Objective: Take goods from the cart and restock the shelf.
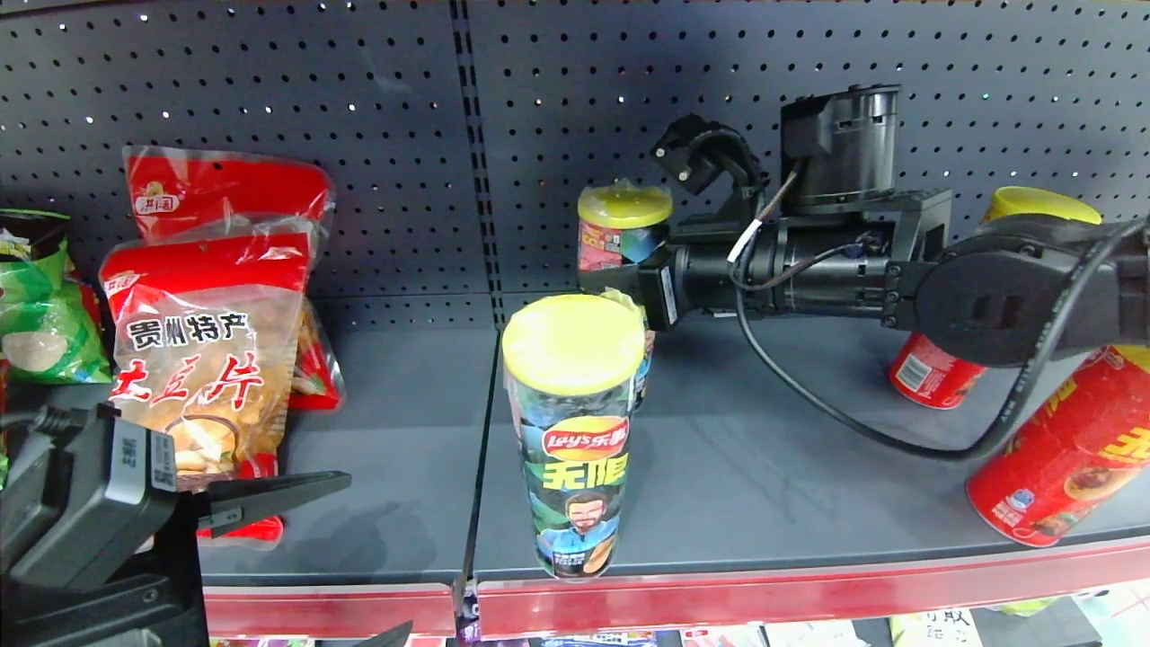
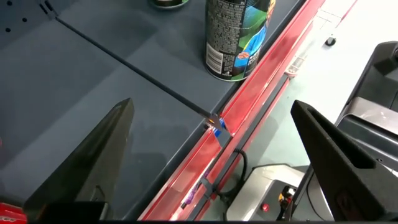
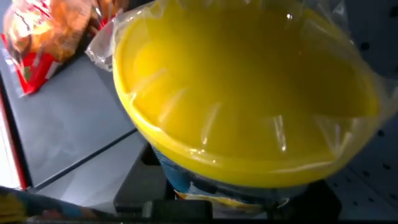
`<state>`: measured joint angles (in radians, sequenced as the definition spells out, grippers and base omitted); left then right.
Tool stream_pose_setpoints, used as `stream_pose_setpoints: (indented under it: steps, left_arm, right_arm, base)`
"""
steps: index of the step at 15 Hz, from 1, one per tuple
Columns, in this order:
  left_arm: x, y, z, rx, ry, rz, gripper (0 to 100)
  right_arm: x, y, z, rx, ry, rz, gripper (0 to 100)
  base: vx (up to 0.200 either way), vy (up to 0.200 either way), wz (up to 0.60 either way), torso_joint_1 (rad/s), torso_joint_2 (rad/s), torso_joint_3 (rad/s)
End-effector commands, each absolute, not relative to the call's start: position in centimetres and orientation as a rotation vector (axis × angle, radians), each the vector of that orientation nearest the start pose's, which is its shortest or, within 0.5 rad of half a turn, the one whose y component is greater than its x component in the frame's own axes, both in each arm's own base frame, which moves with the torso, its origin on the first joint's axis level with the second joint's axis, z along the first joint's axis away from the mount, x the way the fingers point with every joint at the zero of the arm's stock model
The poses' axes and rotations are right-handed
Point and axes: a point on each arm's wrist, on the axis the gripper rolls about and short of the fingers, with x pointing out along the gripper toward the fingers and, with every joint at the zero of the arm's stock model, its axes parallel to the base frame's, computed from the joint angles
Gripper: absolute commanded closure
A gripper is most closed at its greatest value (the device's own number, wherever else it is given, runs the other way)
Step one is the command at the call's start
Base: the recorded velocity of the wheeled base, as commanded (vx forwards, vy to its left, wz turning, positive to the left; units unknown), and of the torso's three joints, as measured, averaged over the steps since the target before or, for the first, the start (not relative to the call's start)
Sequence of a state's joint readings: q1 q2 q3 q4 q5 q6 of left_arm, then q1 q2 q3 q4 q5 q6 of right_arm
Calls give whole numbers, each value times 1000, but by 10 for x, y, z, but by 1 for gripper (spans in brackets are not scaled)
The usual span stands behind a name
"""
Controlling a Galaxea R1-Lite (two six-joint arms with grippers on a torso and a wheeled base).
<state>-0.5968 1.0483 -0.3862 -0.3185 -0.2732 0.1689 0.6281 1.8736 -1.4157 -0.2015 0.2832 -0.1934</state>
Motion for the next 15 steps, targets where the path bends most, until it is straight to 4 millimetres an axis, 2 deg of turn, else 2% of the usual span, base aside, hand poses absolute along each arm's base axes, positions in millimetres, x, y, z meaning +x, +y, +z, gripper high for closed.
stream_pose_setpoints:
  steps: [1,10,11,15]
  left_arm:
    - [105,-79,177,214,281,-889,0]
    - [106,-80,180,215,274,-889,0]
    - [106,-80,180,215,274,-889,0]
    - [106,-80,180,213,275,-889,0]
  right_arm:
    - [306,229,250,-224,171,929,100]
    - [310,233,249,-225,169,929,100]
    - [309,234,247,-225,176,934,0]
    - [305,235,246,-225,183,938,0]
  base:
    - [0,0,0,0,0,0]
    - [0,0,0,0,0,0]
    - [0,0,0,0,0,0]
    - [0,0,0,0,0,0]
